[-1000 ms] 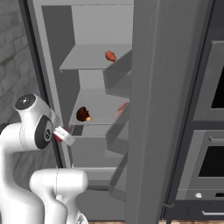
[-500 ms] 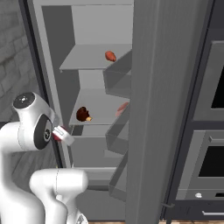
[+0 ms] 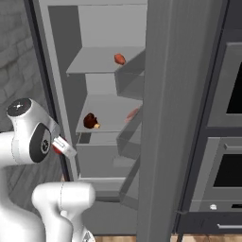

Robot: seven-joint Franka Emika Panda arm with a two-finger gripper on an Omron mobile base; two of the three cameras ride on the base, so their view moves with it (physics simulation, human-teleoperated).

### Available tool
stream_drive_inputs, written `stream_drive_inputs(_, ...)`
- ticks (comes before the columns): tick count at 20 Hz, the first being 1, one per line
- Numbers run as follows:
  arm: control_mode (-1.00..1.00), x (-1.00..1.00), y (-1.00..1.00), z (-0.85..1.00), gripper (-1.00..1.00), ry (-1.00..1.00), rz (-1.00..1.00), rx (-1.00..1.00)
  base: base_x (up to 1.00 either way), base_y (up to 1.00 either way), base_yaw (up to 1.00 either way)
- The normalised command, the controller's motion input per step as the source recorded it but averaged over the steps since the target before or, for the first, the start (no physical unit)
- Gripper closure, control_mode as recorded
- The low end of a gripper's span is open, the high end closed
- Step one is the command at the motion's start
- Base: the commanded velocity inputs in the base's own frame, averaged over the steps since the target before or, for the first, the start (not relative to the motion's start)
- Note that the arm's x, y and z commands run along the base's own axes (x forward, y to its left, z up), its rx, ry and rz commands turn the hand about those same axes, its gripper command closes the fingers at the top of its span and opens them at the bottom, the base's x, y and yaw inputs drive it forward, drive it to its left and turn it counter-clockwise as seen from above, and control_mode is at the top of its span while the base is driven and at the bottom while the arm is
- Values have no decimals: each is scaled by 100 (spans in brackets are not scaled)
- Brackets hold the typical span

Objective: Gather the sweet potato and bell pepper from the fridge and place them on a tray on the dining counter. Then gather the steaks from the fridge and place them on the other tray.

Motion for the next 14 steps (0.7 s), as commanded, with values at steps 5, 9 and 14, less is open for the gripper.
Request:
stream_drive_inputs(5,100,0,0,0,100,0,0,0,-13,37,-10)
stream_drive_inputs(9,100,0,0,0,100,0,0,0,-32,33,-21)
stream_drive_inputs(14,100,0,0,0,100,0,0,0,-61,7,-25)
